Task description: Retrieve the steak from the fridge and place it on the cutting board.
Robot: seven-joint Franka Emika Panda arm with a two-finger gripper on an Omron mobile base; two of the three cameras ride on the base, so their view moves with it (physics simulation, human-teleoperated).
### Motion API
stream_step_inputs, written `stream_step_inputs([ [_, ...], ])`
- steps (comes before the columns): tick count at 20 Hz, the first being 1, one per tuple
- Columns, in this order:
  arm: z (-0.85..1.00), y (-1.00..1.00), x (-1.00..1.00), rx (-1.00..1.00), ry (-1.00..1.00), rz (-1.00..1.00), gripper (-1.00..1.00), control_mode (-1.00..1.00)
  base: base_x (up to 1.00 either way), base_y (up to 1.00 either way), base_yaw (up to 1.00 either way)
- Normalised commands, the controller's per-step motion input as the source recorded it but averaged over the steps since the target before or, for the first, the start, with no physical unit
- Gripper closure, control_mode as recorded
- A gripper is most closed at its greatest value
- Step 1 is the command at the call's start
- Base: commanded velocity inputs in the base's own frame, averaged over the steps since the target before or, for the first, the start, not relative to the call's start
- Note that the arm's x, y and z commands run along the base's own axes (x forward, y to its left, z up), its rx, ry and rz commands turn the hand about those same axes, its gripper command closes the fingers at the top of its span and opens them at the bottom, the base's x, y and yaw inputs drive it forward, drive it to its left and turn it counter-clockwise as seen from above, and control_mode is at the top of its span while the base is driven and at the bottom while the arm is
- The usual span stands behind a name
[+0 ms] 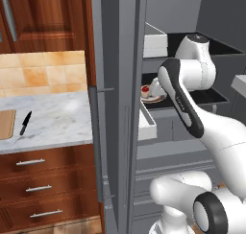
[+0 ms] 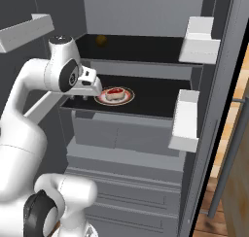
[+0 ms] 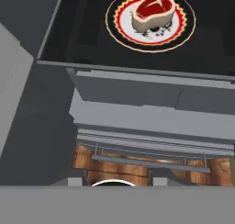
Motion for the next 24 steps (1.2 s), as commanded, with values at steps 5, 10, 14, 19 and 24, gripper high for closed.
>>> stream_step_inputs([
  [5,-0.02,-0.01,-0.1,0.03,-0.05,-0.1,-1.0,-1.0,0.0,0.0,0.0],
  [10,-0.05,-0.1,-0.02,0.03,-0.04,-0.14,-1.0,-1.0,0.0,0.0,0.0],
  [14,-0.01,-0.2,0.0,0.0,0.0,-0.08,-1.0,-1.0,0.0,0.0,0.0],
  [19,-0.07,-0.01,0.05,0.0,-0.02,-0.05,-1.0,-1.0,0.0,0.0,0.0],
  [24,-0.26,0.0,0.34,0.0,-0.05,-0.03,-1.0,-1.0,0.0,0.0,0.0],
])
